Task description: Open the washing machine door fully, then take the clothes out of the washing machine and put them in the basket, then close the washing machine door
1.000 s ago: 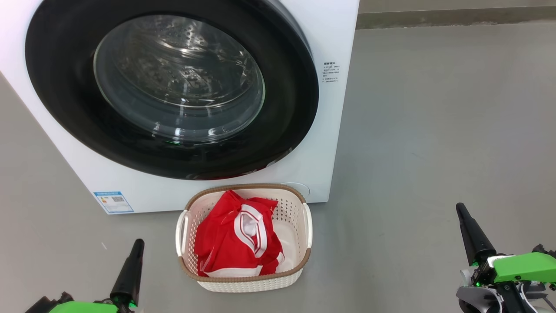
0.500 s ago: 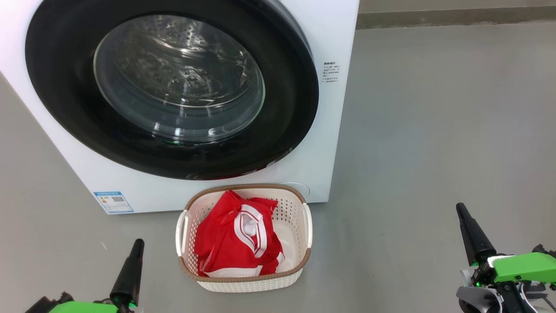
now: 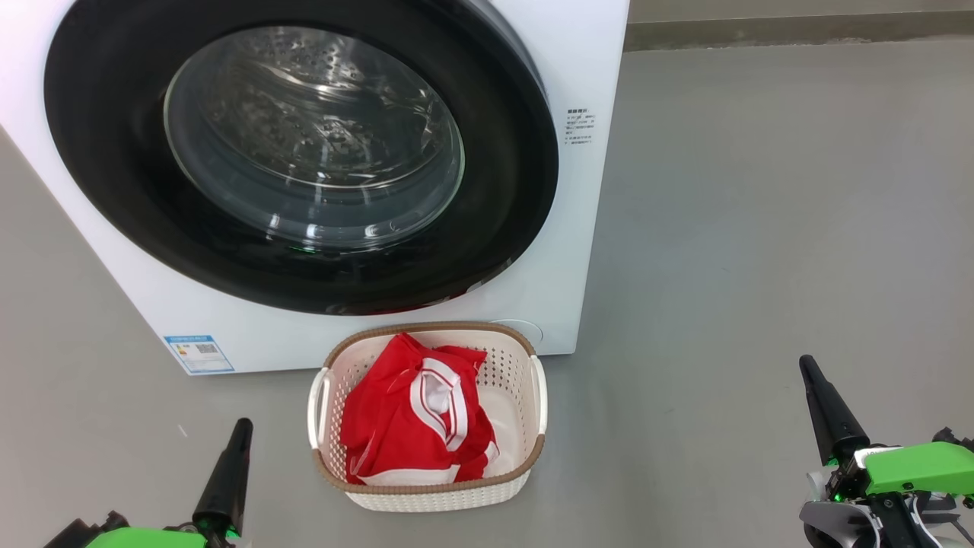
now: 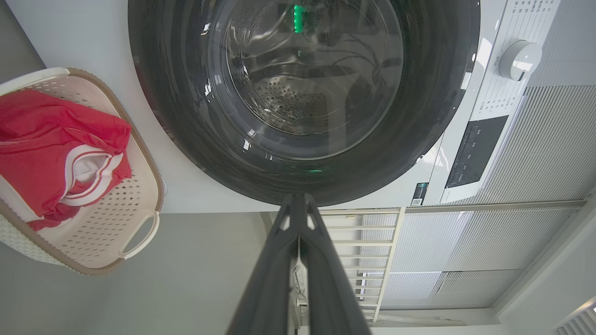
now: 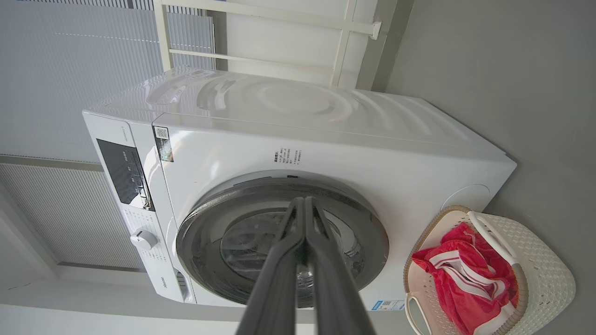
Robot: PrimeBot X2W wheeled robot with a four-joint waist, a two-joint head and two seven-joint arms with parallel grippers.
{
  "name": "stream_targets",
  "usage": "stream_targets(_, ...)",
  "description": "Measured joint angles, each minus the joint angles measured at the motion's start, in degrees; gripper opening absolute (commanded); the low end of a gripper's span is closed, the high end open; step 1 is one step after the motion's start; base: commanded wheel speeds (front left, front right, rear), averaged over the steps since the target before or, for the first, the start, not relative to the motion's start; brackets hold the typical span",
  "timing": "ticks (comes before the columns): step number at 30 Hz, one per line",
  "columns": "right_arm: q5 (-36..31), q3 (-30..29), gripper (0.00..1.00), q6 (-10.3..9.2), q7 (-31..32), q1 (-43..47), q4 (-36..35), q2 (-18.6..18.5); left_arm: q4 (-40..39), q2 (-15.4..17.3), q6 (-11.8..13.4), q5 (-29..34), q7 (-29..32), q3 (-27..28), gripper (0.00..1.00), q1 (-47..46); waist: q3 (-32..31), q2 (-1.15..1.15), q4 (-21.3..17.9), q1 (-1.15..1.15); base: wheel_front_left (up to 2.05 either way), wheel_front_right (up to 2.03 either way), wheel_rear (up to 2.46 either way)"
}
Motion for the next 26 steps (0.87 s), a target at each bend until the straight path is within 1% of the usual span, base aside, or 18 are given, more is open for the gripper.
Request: stream_targets(26, 0.0, 0.0, 0.00, 0.00, 0.0, 0.0, 0.0, 0.0, 0.0, 0.0, 0.0, 0.0, 0.0, 0.0, 0.00, 0.0, 0.0, 0.00, 0.0, 0.00, 0.00, 0.00, 0.00)
